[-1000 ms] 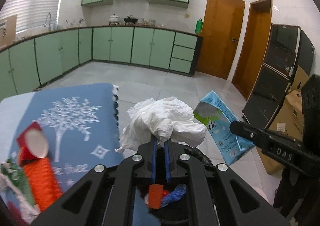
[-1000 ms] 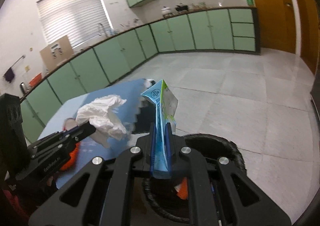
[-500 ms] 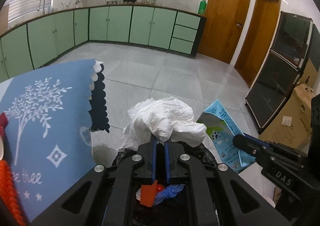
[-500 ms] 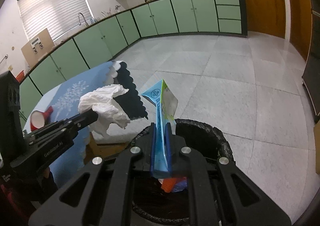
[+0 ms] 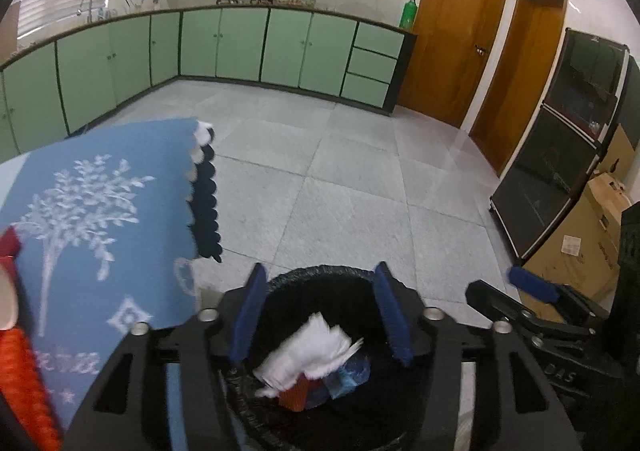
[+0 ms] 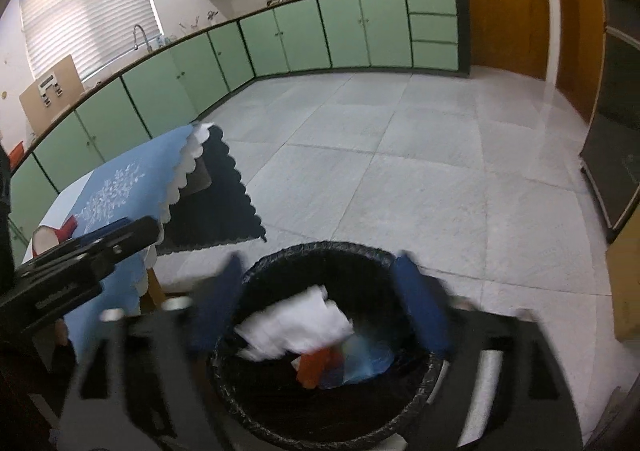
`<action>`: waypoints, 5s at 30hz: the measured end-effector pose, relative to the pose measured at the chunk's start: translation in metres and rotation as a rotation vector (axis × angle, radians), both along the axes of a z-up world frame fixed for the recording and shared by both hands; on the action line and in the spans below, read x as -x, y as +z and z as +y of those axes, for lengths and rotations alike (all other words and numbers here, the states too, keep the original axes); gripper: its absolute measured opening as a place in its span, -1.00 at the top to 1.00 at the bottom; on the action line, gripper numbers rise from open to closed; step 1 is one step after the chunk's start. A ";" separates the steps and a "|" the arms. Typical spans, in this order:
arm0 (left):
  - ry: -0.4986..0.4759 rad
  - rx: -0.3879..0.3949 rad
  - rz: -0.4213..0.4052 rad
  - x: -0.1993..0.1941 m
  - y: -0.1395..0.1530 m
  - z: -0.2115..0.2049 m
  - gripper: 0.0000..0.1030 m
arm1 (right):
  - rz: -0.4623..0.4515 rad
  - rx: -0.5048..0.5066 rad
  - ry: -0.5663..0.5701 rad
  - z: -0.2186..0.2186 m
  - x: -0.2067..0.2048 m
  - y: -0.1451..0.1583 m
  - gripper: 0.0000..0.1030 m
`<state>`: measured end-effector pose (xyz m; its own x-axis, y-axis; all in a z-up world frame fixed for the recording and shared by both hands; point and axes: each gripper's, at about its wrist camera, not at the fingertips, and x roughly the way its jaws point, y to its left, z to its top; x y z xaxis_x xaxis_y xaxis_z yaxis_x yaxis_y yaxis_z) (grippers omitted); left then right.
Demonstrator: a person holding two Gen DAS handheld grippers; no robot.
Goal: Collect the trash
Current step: 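Carry the tissue and carton over the bin and release both, then move the left gripper to the red scouring pad and grasp it, then grasp the green-and-white carton with the right gripper while the left holds the pad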
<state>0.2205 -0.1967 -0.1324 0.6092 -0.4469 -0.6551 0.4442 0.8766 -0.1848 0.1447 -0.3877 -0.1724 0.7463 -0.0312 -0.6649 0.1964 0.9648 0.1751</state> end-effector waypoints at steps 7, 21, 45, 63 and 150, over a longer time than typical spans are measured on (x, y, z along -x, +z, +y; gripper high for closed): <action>0.035 0.003 -0.084 0.040 0.037 0.049 -0.45 | -0.057 -0.016 0.039 0.023 0.014 0.033 -0.81; 0.254 -0.022 -0.188 0.113 0.067 0.175 -0.54 | -0.135 -0.032 0.239 0.130 0.036 0.065 -0.82; 0.285 -0.063 -0.028 0.133 -0.010 0.259 -0.58 | -0.097 -0.021 0.386 0.218 0.047 0.054 -0.82; 0.283 -0.083 0.045 0.116 -0.024 0.269 -0.68 | -0.073 -0.031 0.410 0.225 0.034 0.050 -0.82; 0.588 -0.069 -0.077 0.131 0.011 0.362 -0.73 | 0.044 0.103 0.788 0.369 0.025 0.016 -0.47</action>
